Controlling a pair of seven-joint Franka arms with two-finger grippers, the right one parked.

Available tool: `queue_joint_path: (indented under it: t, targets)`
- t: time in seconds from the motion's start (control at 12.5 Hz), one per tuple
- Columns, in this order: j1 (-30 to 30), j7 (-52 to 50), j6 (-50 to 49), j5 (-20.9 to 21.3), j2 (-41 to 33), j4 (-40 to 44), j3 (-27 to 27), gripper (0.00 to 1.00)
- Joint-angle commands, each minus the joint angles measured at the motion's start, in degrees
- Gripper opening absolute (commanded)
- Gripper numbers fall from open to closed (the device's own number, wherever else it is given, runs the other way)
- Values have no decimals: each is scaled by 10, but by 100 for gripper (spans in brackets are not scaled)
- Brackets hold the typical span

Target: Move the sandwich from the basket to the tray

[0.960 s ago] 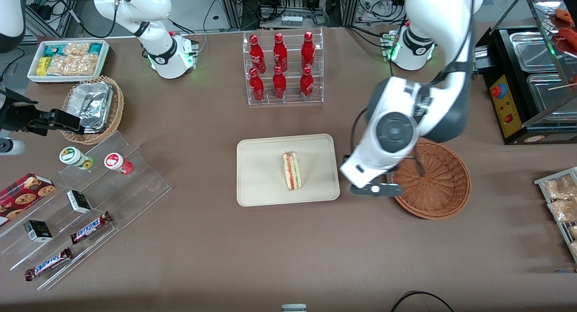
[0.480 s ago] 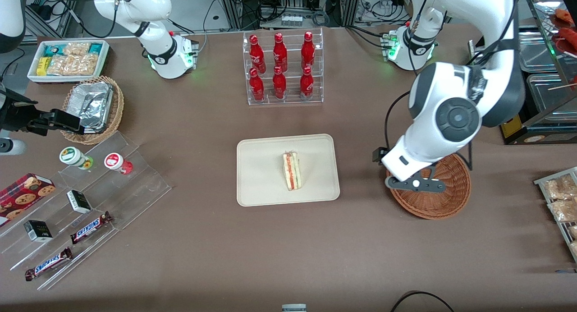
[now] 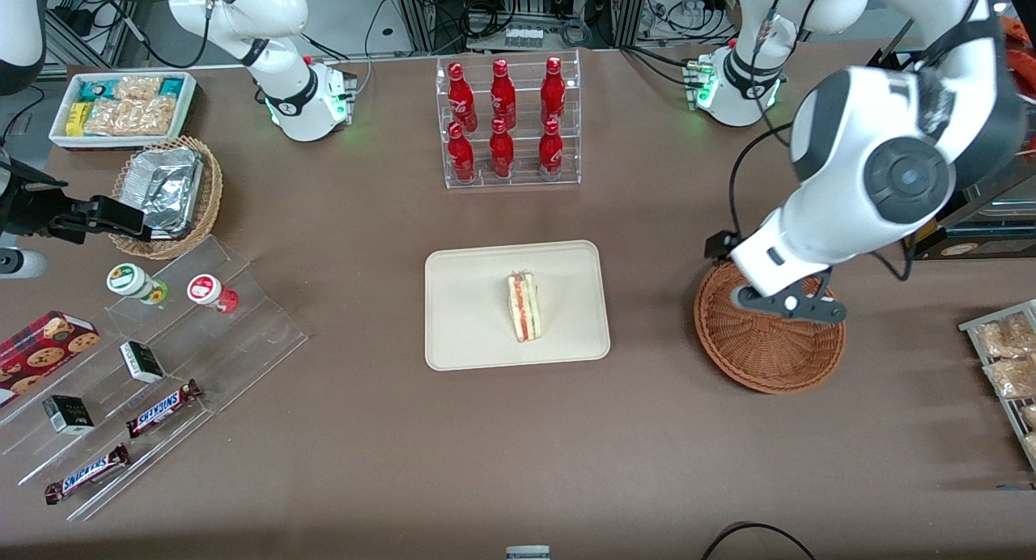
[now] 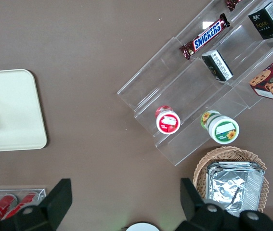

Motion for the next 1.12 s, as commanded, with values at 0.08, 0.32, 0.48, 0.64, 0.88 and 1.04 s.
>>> queue_joint_path:
  t: [0.08,0.32,0.48,0.64,0.88,1.04]
  targets:
    - [-12,5,-30,10,-40,-11,23,100]
    - [-10,4,-50,21,-62,-15,23,100]
    - [-10,3,-52,22,-65,-17,22,100]
    - [-10,3,-48,23,-80,-26,21,100]
    - [-8,4,-38,40,-112,-49,19,100]
    - [-7,5,-38,41,-113,-50,19,100]
